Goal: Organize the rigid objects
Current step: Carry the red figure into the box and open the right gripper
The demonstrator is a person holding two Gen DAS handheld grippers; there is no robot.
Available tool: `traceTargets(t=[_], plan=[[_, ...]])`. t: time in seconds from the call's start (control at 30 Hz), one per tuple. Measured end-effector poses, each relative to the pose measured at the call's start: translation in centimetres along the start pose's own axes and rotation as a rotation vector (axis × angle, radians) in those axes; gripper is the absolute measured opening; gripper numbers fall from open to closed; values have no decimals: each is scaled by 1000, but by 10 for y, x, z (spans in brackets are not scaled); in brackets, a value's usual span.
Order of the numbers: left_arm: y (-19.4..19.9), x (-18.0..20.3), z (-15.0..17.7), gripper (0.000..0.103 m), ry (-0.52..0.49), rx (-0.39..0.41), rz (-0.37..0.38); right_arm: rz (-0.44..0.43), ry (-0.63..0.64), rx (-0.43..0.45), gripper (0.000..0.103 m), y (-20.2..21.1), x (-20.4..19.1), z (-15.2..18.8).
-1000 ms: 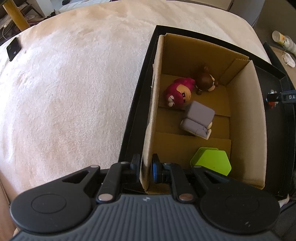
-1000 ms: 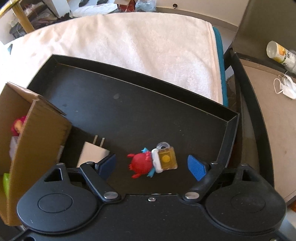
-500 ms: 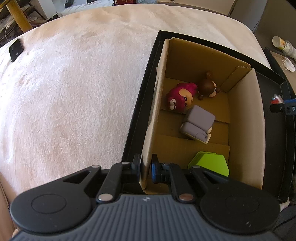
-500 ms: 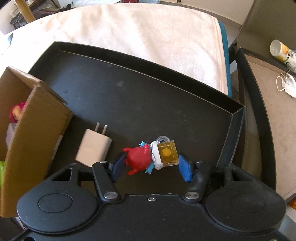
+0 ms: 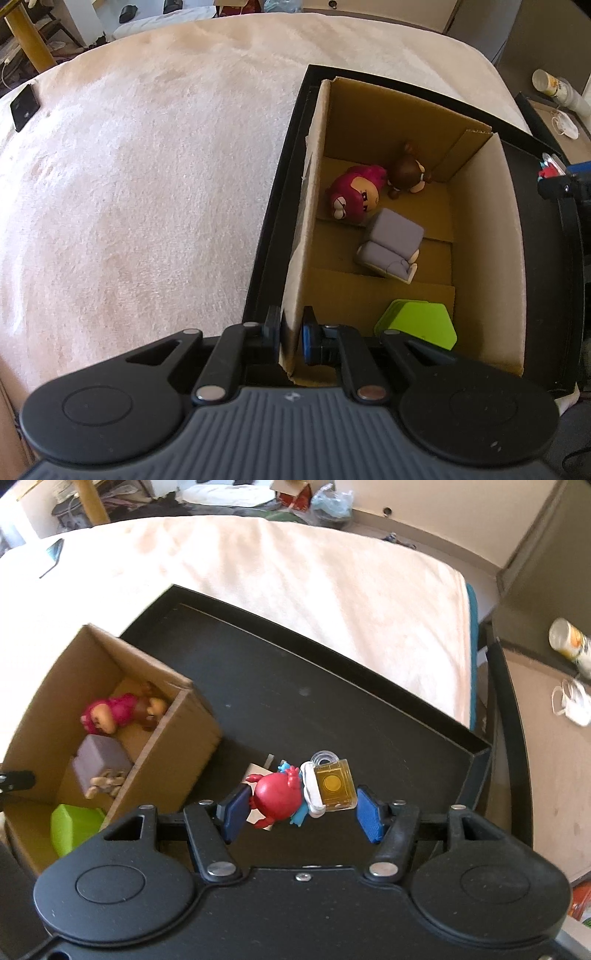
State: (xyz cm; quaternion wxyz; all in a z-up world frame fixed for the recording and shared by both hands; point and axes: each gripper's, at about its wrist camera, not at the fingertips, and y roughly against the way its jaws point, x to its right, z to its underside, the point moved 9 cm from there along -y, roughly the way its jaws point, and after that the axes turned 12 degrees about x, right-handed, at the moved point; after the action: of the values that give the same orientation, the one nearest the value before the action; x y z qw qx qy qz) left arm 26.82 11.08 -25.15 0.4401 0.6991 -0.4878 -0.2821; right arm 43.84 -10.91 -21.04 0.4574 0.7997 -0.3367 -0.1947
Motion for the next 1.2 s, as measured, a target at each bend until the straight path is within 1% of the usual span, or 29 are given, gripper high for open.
traceTargets(t=[0.17,0.27,0.37,0.47,0.57,0.63,0.8,0.93,1.03,1.2], plan=[[0,0,0,10,-7,1,6,-24,45,24,60,13,-24,-21],[-1,0,0,10,-15,1,1,-45,83,41,60,20,-42,-36],[-1,0,0,10,-9,-2,12,-68,130,54,60,25,-63,-47],[-1,-2,0,10,4,-3,25,-78,168,51,60,23,-79,-51],[-1,0,1,10,-18,-1,20,-82,206,38,60,19,-94,-53],[-2,2,2,10,-41,-6,13,-68,229,19,60,16,-101,-53],[-2,0,2,10,-42,-4,19,-68,285,0,60,11,-122,-55],[-2,0,2,10,-43,-2,20,-30,332,-10,61,6,-131,-58],[-1,0,2,10,-40,0,22,-7,365,1,63,9,-133,-60],[-2,1,2,10,-44,-1,16,-10,343,17,63,17,-129,-66]])
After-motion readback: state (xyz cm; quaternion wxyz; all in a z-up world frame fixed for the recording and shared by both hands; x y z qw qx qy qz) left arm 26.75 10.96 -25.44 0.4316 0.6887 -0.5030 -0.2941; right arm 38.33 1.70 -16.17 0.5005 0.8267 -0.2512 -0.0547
